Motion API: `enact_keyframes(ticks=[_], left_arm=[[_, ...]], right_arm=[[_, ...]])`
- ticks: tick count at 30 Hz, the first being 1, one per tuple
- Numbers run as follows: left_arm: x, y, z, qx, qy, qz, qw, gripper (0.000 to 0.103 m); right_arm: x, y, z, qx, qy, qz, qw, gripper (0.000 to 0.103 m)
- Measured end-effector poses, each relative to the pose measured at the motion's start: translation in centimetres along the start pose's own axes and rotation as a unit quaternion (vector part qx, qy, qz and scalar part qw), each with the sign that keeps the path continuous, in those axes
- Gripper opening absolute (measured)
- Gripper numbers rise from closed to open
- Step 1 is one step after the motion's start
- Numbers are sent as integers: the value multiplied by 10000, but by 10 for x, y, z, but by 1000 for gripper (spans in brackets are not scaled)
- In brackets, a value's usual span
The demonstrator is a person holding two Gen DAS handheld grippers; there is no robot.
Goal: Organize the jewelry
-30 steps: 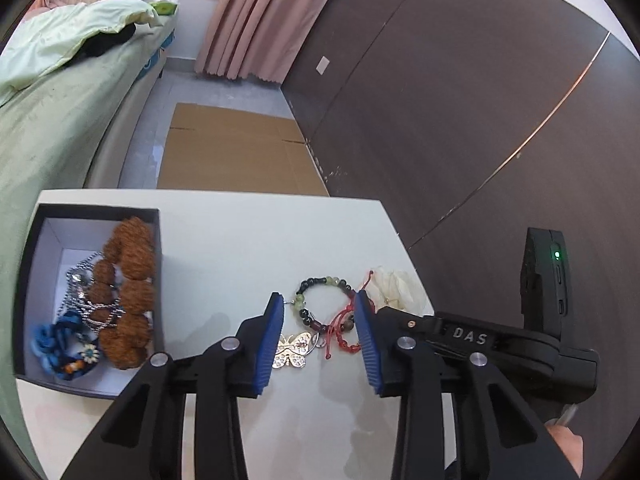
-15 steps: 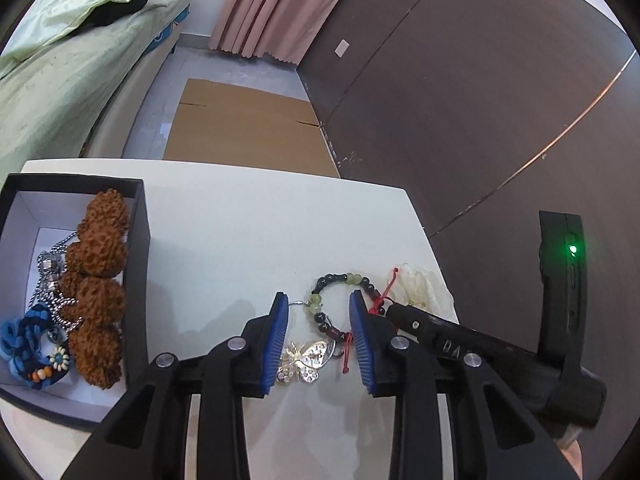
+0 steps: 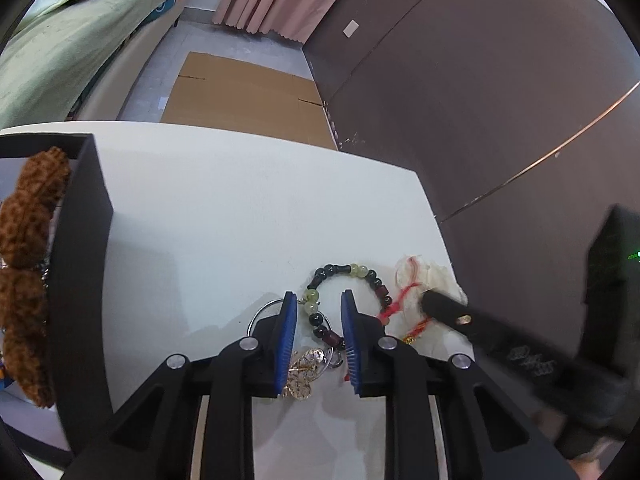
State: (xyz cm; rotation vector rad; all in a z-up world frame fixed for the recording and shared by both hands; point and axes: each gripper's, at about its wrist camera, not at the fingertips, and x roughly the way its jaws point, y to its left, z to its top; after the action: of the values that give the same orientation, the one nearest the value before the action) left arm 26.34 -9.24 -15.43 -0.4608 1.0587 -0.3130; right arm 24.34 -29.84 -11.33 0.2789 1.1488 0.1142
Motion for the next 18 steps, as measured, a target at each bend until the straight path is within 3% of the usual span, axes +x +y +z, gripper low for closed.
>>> enact_keyframes(ticks=[10,16,17,18], left_arm=[[7,-9,-2,155,54,316,9994,20],[13,-27,-9,717,8,768,9945,20],[14,-30,-11,869,-50,896,9922,17],[14,-30,-13,944,-100,1011,9903,7]], right_arm=[[-27,-6,15,449,-276,1194,9914,8],[-37,-15,20,613,-450,1112,9909,8],[-40,-17,19,618,-493,1053,9913,8],[-41,-18,18,621,-506,1027,9915,8]])
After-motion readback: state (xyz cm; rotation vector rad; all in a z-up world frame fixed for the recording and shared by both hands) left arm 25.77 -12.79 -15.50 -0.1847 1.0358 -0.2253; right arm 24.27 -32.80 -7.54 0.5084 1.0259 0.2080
